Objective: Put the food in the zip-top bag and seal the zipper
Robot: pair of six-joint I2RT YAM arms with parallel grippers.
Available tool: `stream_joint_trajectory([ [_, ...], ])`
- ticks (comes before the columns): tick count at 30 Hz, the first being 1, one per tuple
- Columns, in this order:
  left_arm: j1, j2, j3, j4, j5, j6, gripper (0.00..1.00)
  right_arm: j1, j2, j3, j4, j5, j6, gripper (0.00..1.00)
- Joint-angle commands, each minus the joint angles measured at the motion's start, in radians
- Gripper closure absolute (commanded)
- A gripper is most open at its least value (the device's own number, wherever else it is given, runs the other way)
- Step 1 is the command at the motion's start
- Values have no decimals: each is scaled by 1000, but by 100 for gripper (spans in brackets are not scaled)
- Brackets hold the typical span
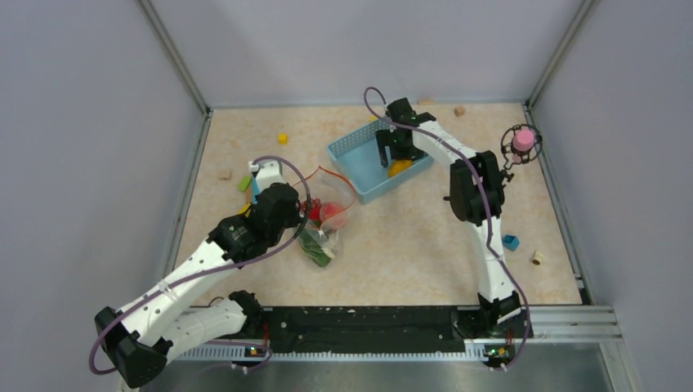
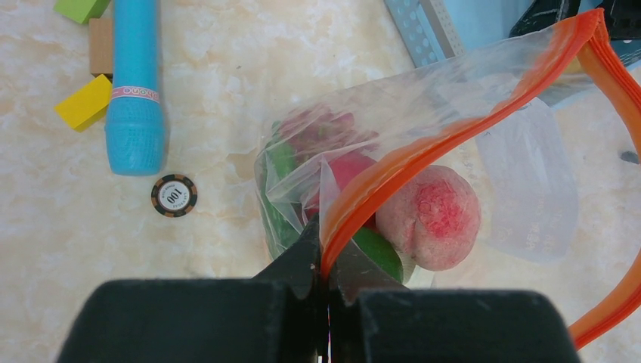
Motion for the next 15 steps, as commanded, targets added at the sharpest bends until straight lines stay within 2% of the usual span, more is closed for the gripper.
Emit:
stream_joint_trajectory([
  [1, 1, -9, 3, 9, -17, 12, 100, 6, -65, -27, -15, -112, -92, 15],
  [9, 0, -7, 4, 7, -15, 14, 100, 34, -71, -78, -18, -95, -180, 15],
  [12, 1, -7, 4, 6, -18, 14, 100, 47, -72, -84, -21, -66, -183, 19],
  [15, 0, -7, 4, 5, -17, 14, 100, 47, -84, -97, -21, -62, -183, 31],
])
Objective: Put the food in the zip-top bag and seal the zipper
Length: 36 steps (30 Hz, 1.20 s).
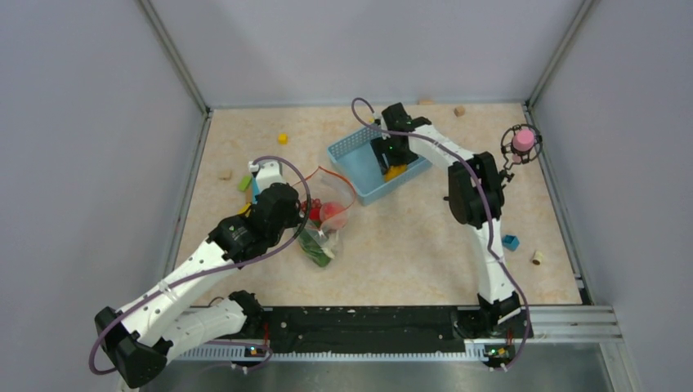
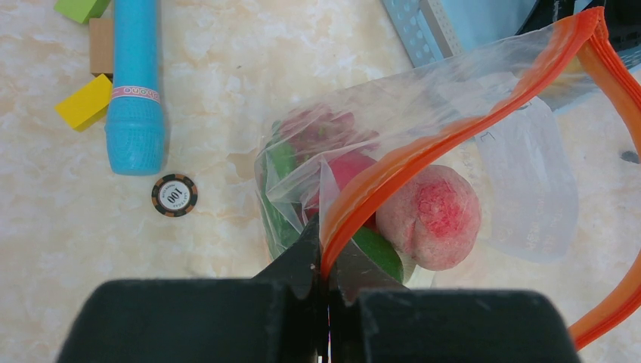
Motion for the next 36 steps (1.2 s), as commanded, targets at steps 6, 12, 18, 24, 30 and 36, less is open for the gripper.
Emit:
stream_joint_trajectory([
  [6, 0, -11, 6, 0, -25, 8, 100, 17, -101, -90, -13, 0, -2, 60],
  [12, 0, -7, 7, 0, -14, 7, 100, 16, -155, -77, 11, -56, 46, 75],
  [18, 1, -21, 6, -2, -11, 4, 100, 17, -283, -139, 95, -11, 125, 78],
  [24, 1, -41, 0, 3, 1, 0, 100, 35, -533, -329, 232, 9, 167, 79],
  [30, 0, -44, -3, 6, 2, -5, 100, 202, -781, -521, 390, -82, 163, 79],
  [36, 1, -47, -9, 16, 14, -4, 100, 479, -925, -640, 592, -1, 110, 79],
])
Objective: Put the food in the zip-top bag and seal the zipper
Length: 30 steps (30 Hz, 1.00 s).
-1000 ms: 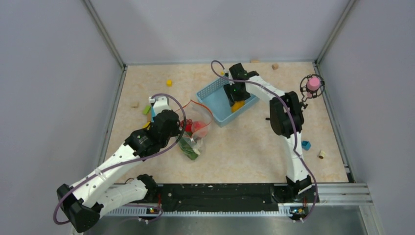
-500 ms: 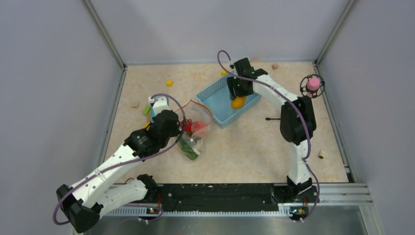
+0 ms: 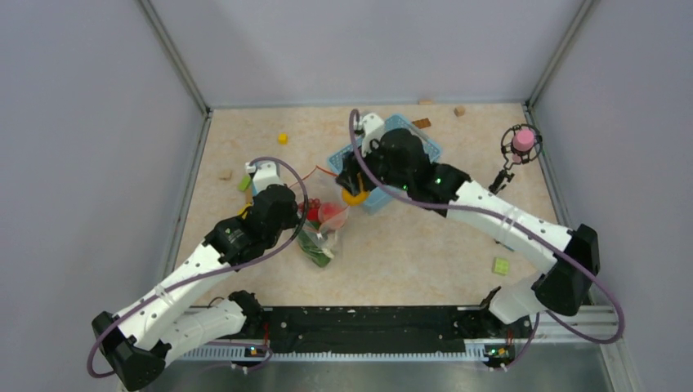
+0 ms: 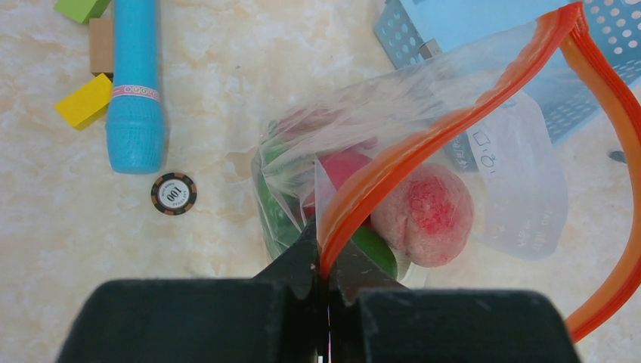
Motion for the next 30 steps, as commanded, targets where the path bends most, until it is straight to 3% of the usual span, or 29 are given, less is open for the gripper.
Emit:
stream_joint_trajectory([
  [1, 0, -18, -8, 27, 19, -1, 100, 184, -85, -69, 230, 84, -51, 78],
  [6, 1, -31, -12, 34, 42, -1, 100, 332, -39, -91, 374, 303, -83, 78],
  [13, 1, -52, -23, 51, 63, 1, 100, 424, 147, -27, 490, 587, -89, 71],
  [19, 1, -58, -26, 52, 74, -1, 100, 446, 306, 80, 503, 746, -48, 32],
  [22, 1, -62, -28, 50, 74, -1, 100, 445, 326, 105, 478, 740, -12, 18],
  [30, 1, -60, -28, 45, 44, -7, 100, 445, 239, 43, 547, 588, -56, 9],
])
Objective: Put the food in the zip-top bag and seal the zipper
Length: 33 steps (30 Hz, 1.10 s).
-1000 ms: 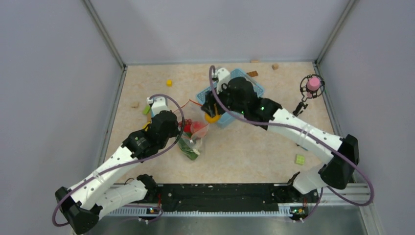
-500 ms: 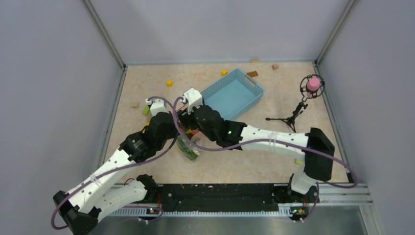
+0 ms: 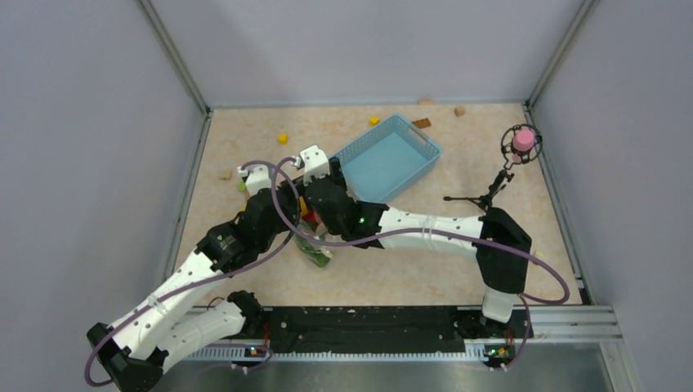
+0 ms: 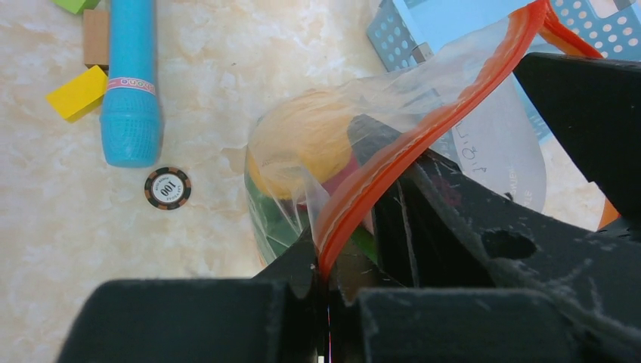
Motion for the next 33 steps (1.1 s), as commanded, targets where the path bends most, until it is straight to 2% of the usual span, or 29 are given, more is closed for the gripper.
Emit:
stream_joint_trajectory([
  [1, -12, 6, -2, 45, 4, 10, 100, 23, -104, -10, 93, -122, -33, 8],
  [9, -12, 3, -6, 47, -5, 2, 100, 23, -306, -201, 138, -183, -57, 8],
  [15, -12, 10, -4, 51, 10, -1, 100, 23, -426, -311, 103, -185, -29, 8],
  [22, -12, -17, -30, 129, 107, 63, 100, 21, -573, -507, 203, -144, 48, 8],
  [25, -13, -31, -43, 164, 157, 94, 100, 2, -556, -441, 131, -159, -20, 8],
  [33, -12, -55, -64, 236, 295, 160, 100, -167, -340, -145, -266, -495, -182, 14],
])
